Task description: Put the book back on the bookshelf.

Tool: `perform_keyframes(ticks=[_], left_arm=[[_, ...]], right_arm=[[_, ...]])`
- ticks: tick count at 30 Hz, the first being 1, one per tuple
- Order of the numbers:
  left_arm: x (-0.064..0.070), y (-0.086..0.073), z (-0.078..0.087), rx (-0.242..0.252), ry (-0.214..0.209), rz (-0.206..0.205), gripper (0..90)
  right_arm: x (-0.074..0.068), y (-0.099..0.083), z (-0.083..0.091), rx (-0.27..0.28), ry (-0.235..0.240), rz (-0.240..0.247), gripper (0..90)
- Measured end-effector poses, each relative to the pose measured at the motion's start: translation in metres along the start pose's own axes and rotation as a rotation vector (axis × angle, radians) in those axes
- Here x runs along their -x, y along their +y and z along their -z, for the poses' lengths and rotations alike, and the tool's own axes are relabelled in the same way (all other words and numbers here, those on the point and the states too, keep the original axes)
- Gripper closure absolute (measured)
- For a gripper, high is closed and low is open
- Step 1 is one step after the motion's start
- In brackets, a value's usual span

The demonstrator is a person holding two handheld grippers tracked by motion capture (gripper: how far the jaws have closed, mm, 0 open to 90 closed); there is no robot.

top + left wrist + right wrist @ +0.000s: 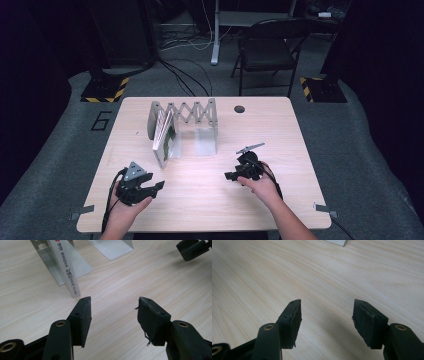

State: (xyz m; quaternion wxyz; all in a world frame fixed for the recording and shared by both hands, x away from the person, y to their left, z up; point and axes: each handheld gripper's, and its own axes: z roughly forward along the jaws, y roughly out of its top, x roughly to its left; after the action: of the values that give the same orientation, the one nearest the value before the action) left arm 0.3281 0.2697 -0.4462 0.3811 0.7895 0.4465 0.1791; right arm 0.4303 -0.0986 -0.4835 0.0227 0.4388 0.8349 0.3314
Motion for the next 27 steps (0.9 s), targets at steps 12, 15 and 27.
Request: perform_keyframes(ticks=[12,15,27], left_arm=[[-0.014,-0.017,-0.017,-0.039,0.021,-0.015,44.9],[-0.016,-0.021,-0.024,-0.068,0.020,-0.001,44.9],[-0.012,-0.026,-0.037,-0.090,0.027,-0.032,44.7]], right_arm=[[0.000,-0.001,-0.002,-0.007,-0.011,0.006,39.7],[-0.001,-0.001,-0.003,-0.015,-0.017,0.024,39.6],[-0.003,-0.002,-0.007,-0.019,-0.018,0.042,39.3]])
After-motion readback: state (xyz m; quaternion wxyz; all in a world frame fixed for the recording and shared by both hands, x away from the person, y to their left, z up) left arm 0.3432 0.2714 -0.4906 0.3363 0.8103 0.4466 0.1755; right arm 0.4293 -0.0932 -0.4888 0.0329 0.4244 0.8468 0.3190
